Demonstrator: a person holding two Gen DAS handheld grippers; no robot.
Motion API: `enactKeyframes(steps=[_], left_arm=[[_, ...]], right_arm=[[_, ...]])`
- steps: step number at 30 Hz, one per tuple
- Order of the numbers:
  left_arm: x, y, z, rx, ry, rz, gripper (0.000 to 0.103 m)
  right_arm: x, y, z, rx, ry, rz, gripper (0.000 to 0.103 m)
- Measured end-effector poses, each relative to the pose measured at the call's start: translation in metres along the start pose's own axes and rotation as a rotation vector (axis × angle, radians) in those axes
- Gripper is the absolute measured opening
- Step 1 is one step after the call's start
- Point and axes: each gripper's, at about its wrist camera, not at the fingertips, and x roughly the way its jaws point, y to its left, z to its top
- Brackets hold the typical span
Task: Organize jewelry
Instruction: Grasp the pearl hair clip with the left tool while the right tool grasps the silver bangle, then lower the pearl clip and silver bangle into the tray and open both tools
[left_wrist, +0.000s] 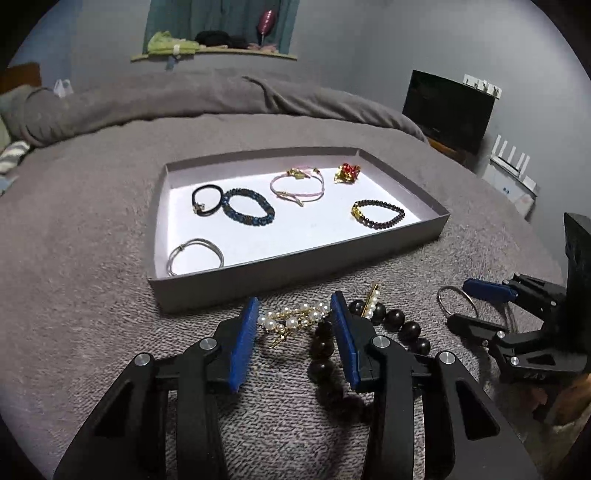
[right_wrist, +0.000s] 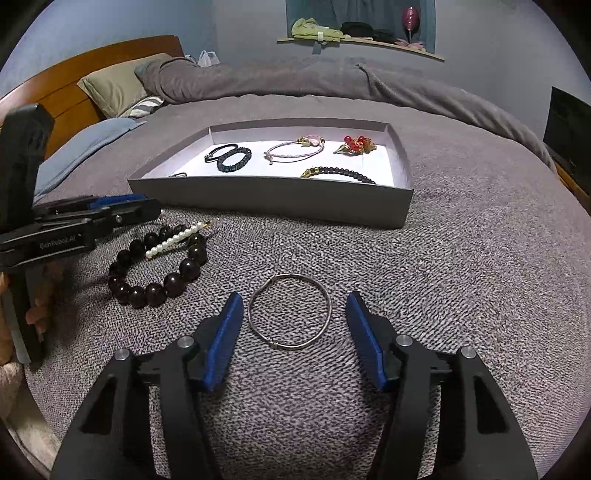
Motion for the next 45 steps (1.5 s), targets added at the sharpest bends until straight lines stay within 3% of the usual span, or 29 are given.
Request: enactKeyframes(steps=[3,7,22,31,37,40,45], left_arm=[[-0.001,-0.001,-0.002,0.013,0.007,0.011,0.042],[-0.003,-0.001,-0.002,0.014,-0.001,0.003,0.042],[-0.038,-0.013,0.011,0.039,-0.102,-0.027,0.042],[-0.037,-0.003,0.054,0.035,-0.157,-0.008,0.042],[-0.005,0.026,0.087,0.055,-0.066,0.004,0.042],[0.01,0.049,0.095,0.015,-0.014,-0.001,0.042],[0.034,0.068,0.095,-0.023,0.06,-0.009,0.042]], right_arm=[[0.003,-0.001,0.0,0.01,0.01,0.004,0.058],[0.004,0.0,0.0,0.013,0.01,0.016,0.047],[-0.024,-0.003,0.012,0.048,-0.108,0.044,0.047],[-0.019,-0.006,0.07,0.015,-0.158,0.051,0.047],[0.014,-0.01,0.112,-0.027,-0.109,0.047,0.047],[0.038,-0.007,0.126,-0.019,-0.063,0.079,0.047],[0.068,0.003,0.131,-0.032,0.007,0.103,0.047]])
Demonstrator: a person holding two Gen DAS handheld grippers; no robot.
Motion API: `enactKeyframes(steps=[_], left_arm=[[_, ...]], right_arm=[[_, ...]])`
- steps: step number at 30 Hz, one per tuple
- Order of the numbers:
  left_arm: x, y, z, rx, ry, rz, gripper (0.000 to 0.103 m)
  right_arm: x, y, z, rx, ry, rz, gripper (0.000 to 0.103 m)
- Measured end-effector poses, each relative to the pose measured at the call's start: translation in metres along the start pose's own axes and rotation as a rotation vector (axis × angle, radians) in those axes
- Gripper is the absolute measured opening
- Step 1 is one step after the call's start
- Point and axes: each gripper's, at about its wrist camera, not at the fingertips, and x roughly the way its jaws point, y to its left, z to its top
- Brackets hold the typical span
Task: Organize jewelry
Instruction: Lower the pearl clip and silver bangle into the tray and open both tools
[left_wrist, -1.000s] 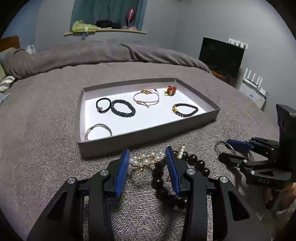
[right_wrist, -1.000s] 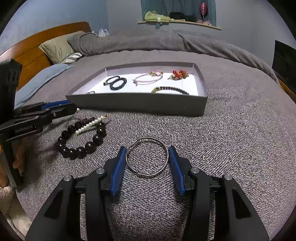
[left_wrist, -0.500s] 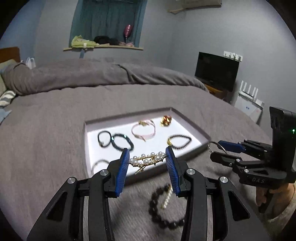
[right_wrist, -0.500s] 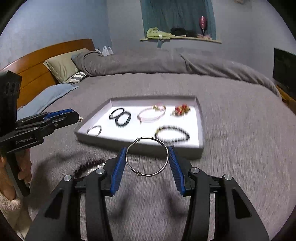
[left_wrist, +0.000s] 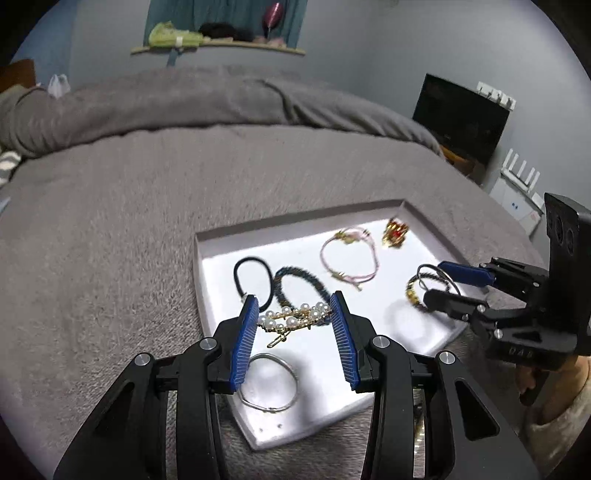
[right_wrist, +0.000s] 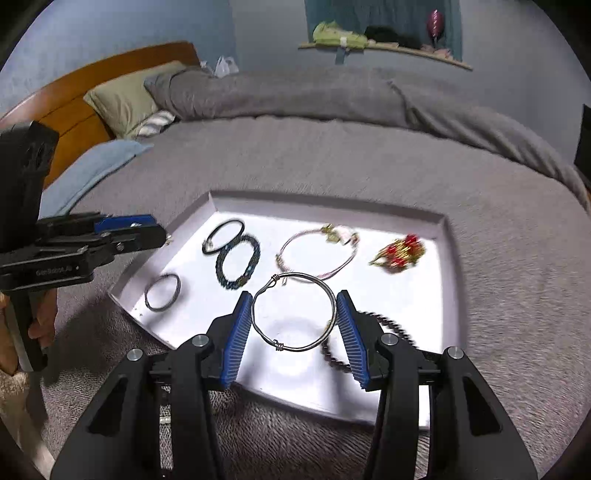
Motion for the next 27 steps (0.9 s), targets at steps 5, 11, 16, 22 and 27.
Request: enactKeyframes(steps=[5,11,16,22,27], left_arm=[[0.024,0.002,-0.002,0.022,0.076,0.049,0.042],[0.033,0.0,-0.004,0.067,0.085,0.092,0.042],[0.043,0.002,-0.008,0.078,0.113,0.104,0.042],[0.045,0.004,-0.009,0.069,0.105,0.096,0.042],[0.043,0.003,-0.01,0.069,0.094,0.089,0.046]], right_arm=[[0.024,0.002,-0.004,-0.008,0.086,-0.003,0.047],[0.032,0.004,-0.002,-0.003,0.098,-0.009,0.047],[0.038,0.006,-0.002,-0.011,0.107,-0.011,0.047],[0.039,0.005,-0.002,-0.009,0.11,-0.015,0.047],[0.04,0.004,-0.002,-0.005,0.105,-0.023,0.047]])
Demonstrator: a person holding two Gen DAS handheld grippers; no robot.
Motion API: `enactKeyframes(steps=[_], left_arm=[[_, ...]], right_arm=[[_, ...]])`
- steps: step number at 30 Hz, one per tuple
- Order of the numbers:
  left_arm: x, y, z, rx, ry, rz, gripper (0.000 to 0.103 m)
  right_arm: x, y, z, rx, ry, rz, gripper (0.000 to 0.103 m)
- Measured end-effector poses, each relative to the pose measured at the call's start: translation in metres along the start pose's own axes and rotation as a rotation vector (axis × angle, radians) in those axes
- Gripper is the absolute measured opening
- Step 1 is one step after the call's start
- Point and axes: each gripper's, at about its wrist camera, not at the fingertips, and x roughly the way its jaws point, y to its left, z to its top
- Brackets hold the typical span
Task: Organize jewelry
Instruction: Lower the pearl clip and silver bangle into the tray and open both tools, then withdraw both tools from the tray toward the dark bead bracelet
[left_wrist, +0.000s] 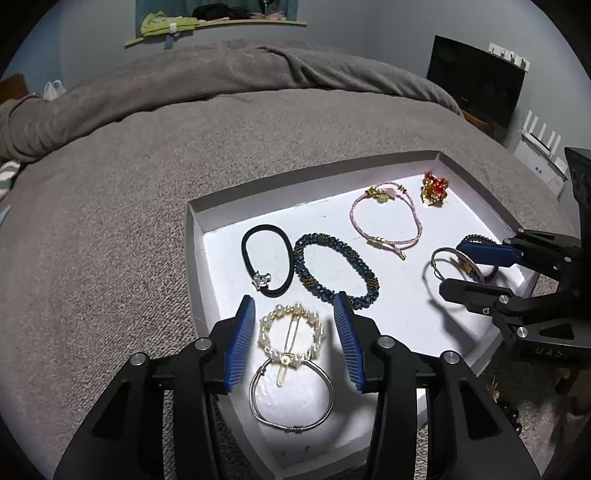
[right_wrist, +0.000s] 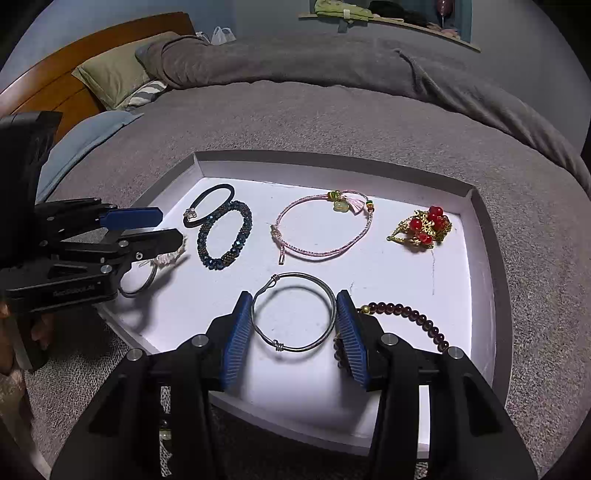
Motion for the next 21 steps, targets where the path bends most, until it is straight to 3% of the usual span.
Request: enactKeyframes(steps=[13,16,18,21], left_arm=[[-0.033,0.005,-0.005,-0.096,-0.079,-0.055,0.048],[-0.047,0.003,-0.01,-0.117,-0.107,-0.056,0.056],[-0.056,0.0,-0.014,-0.12,-0.123,-0.044,0.063],[-0.07,-0.005,-0.021,-0.122,-0.144,-0.017,0.07]], right_arm=[[-0.015,-0.004,-0.002,0.02,-0.057,0.012,0.058],[-0.027,-0.006,-0.005,0.039,-0.089,-0.003,0.069],[-0.033,-0.007,-0.01,0.047,-0.098,-0.022,0.07],[-0.046,-0.009,-0.019,0.073,-0.12,-0.035,0.083]])
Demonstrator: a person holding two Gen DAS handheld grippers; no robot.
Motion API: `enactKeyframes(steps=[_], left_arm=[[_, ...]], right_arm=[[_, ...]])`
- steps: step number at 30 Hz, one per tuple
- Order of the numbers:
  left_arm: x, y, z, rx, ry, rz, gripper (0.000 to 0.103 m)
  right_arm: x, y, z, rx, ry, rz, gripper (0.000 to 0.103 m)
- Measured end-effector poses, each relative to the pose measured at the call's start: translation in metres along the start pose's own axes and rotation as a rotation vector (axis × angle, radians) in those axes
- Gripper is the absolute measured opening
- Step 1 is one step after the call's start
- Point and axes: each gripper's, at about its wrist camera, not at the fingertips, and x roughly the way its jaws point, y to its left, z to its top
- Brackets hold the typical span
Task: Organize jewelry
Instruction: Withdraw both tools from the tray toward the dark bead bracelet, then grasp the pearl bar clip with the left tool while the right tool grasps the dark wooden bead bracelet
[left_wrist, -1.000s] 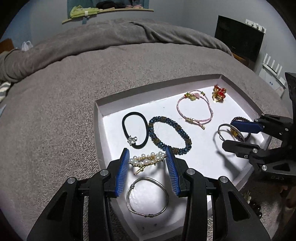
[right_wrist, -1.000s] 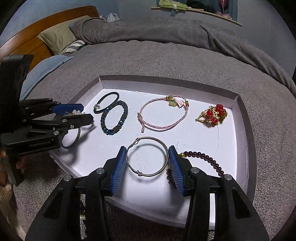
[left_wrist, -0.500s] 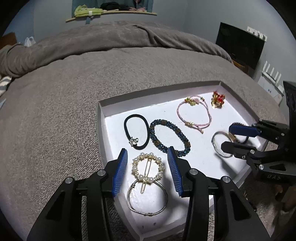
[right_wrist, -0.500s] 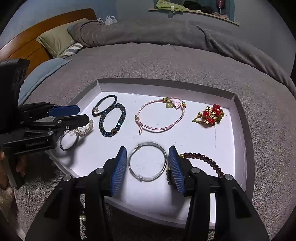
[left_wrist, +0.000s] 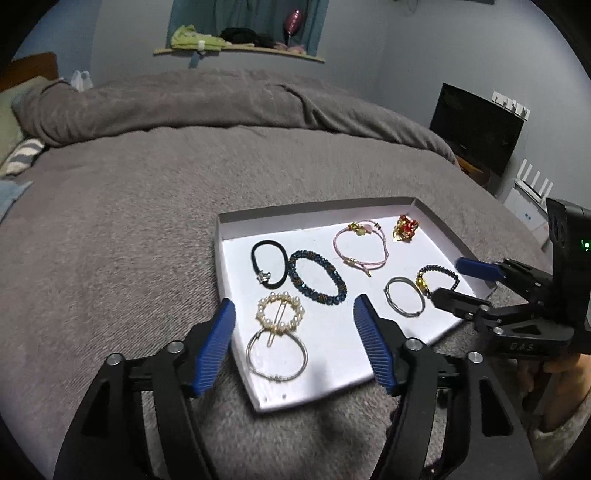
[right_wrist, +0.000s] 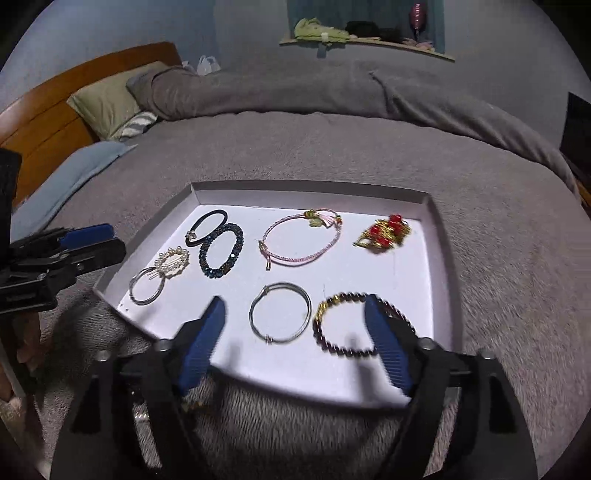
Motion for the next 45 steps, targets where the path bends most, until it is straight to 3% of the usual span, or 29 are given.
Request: enactKeyframes(steps=[5,12,16,24,31,37,45], left_arm=[[-0.021,-0.003,-0.011,-0.025,-0.018,0.037,0.078],[-0.044,-0.013,-0.026,-0.091,-0.052,0.093,0.088],[-0.057,-0.035,-0.033,-0.031,-0.08,0.127,0.092],[-0.064,-0.063,-0.047,0.057,-0.072,0.119,0.092],[-0.062,-0.064,-0.062,0.06,-0.05,0.105,0.092],[-0.052,-0.062,-0.078,0.084,-0.016,0.119,0.092],[-0.031,-0.069,-0.085,0.118,0.024,0.06,0.091]], right_arm=[[-0.031,0.006,-0.013,-0.005,-0.065,-0.047,0.098],[-0.058,0.009,-0.034,-0.022,-0.12,-0.094,0.098],[-0.072,0.006,-0.046,-0.017,-0.145,-0.115,0.098],[-0.091,-0.004,-0.064,0.03,-0.176,-0.112,0.098],[-0.1,-0.009,-0.073,0.07,-0.193,-0.107,0.098],[-0.096,-0.007,-0.086,0.052,-0.15,-0.087,0.098],[-0.081,0.001,-0.103,-0.005,-0.062,-0.091,0.098]])
